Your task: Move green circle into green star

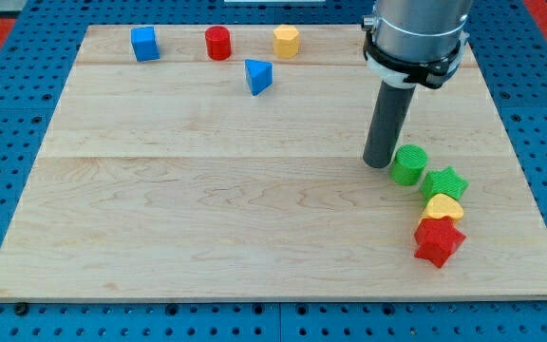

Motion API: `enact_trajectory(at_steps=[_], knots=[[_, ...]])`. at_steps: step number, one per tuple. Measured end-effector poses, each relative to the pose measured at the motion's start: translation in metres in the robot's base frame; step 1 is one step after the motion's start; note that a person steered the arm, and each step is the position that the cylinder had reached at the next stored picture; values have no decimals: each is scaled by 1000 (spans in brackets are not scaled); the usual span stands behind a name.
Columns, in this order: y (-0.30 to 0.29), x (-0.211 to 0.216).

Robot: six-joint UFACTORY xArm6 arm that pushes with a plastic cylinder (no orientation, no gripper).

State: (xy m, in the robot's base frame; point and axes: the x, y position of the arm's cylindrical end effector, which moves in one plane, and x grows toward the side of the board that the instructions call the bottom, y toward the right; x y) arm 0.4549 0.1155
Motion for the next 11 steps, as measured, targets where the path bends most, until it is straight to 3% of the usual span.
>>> enact_trajectory(at_steps=[4,6,8,9,11], knots=[[31,11],[18,-49],[67,-19],[55,-19],[47,-110]])
